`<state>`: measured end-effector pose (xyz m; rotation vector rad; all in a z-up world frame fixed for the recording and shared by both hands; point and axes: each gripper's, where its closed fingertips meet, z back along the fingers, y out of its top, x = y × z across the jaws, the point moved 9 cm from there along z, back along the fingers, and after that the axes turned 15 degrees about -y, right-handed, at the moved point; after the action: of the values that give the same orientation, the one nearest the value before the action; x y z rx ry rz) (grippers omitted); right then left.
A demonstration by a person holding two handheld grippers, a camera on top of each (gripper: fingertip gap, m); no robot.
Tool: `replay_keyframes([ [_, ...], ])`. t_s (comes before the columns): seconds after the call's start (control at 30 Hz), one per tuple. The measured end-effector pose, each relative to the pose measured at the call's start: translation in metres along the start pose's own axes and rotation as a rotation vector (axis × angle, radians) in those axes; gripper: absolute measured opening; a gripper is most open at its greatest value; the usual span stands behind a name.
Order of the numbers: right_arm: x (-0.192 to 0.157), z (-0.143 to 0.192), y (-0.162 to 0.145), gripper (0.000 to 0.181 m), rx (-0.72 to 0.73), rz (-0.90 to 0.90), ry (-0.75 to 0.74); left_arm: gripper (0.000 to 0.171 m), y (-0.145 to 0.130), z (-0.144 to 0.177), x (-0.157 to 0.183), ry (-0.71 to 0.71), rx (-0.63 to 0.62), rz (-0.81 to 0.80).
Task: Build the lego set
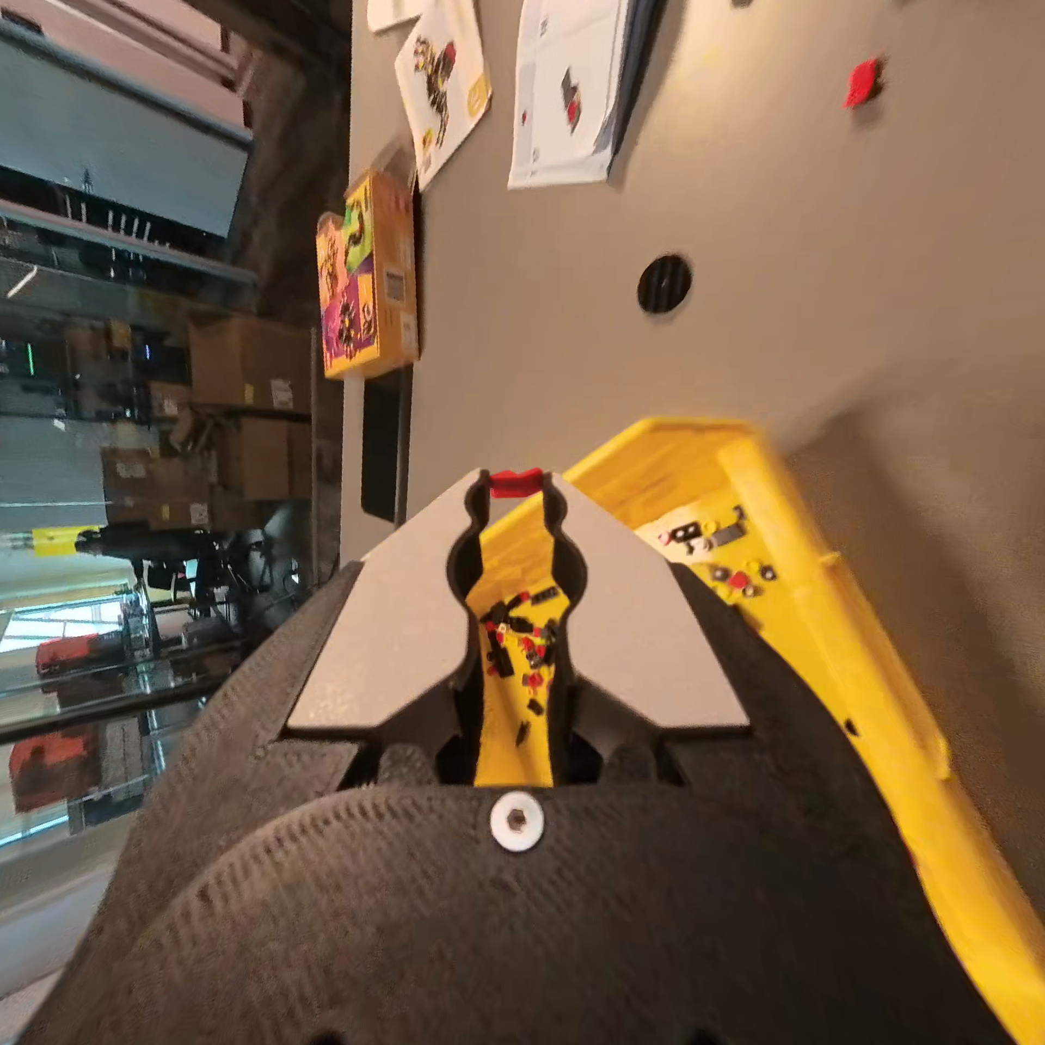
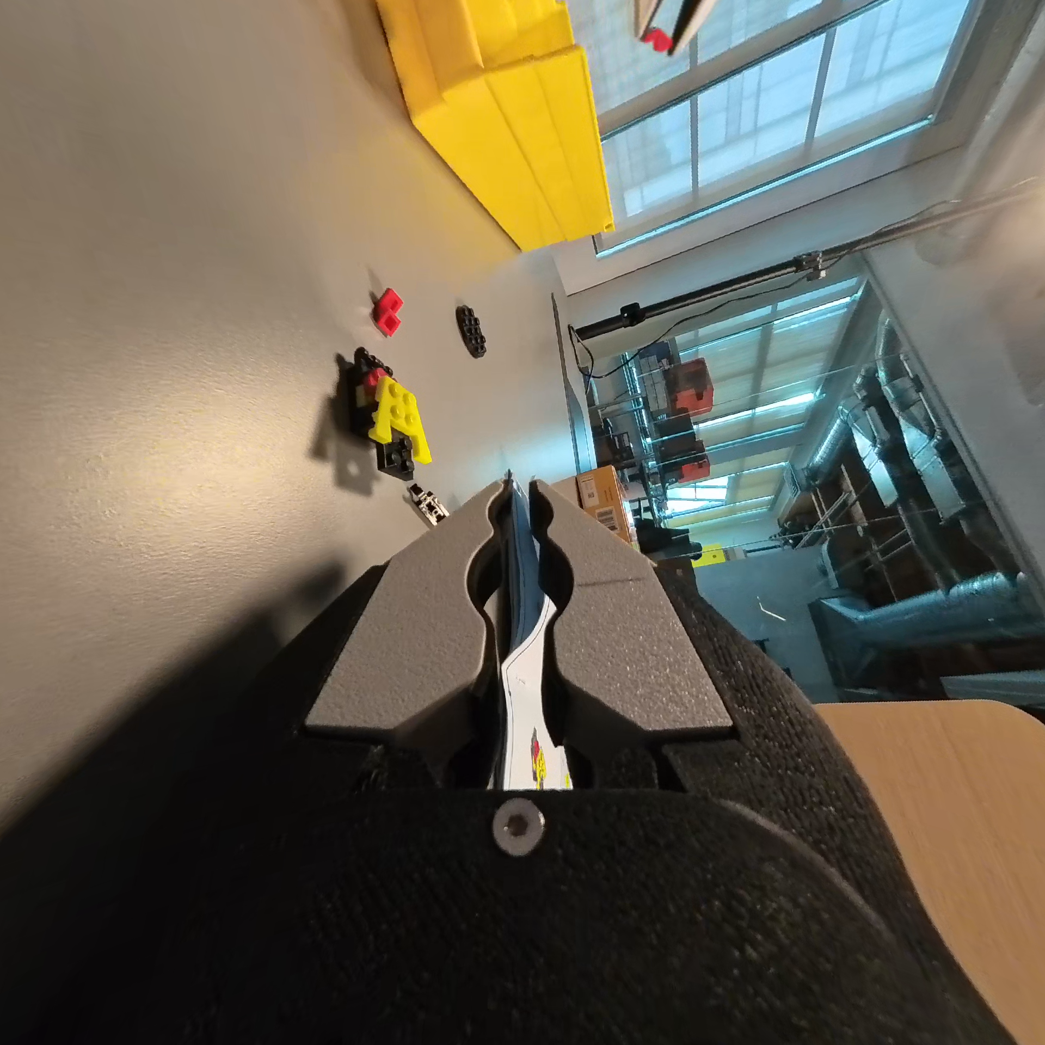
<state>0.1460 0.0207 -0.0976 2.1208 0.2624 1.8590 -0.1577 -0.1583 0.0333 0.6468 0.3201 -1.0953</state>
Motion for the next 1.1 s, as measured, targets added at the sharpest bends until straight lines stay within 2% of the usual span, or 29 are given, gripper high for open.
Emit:
replay_keyframes([
  [0.1,0.000,0.001,0.001,0.003,0.012,0.002,-0.002,0.018,0.021,-0.009,0.009,-0.030,-0.011,-0.021],
  [0.2,0.000,0.001,0.002,0.003,0.019,0.006,-0.004,0.018,0.027,-0.014,0.013,-0.030,-0.035,-0.039],
  [0.53,0.000,0.000,0.002,0.003,0.024,-0.001,-0.004,0.018,0.018,-0.018,0.020,-0.128,-0.044,0.103],
  [1.1,0.000,-0.003,0.001,0.003,0.019,0.001,0.001,0.018,0.006,-0.018,0.022,-0.129,-0.062,0.162],
])
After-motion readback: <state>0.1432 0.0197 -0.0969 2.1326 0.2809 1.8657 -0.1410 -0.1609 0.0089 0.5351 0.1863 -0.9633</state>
